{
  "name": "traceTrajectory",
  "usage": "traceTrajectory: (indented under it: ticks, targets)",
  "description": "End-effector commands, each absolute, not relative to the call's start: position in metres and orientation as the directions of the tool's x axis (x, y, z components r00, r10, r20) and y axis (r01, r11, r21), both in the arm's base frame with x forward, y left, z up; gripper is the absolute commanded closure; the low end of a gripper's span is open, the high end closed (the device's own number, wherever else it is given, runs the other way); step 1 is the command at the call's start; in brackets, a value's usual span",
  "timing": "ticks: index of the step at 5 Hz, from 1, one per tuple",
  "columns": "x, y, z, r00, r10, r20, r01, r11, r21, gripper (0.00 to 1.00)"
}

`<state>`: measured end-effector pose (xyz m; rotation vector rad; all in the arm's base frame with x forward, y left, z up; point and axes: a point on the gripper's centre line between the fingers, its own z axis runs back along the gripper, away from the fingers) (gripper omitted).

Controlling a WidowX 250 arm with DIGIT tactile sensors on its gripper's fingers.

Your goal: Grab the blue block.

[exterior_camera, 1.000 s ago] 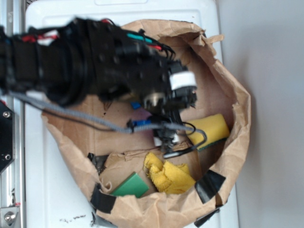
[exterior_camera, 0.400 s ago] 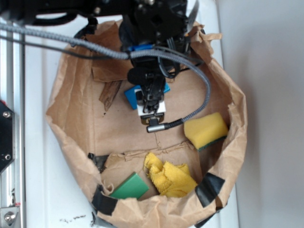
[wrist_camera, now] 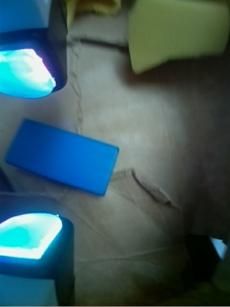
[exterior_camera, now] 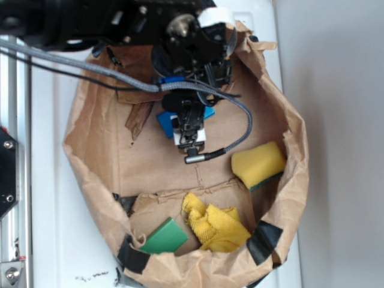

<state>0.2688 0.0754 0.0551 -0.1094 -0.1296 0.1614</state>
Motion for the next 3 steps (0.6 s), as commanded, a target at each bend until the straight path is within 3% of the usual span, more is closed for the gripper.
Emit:
traceTrajectory:
  ticks: [1, 2, 3]
  targets:
    - [0.278, 0.082, 0.050, 0.983, 0.129, 0.131, -0.116, 0.988, -0.100, 0.00]
    - [0.282, 0.071, 0.039, 0.979, 0.182, 0.096, -0.173, 0.980, -0.096, 0.00]
    - [0.285, 0.063, 0.023, 0.974, 0.199, 0.108, -0.196, 0.980, -0.040, 0.00]
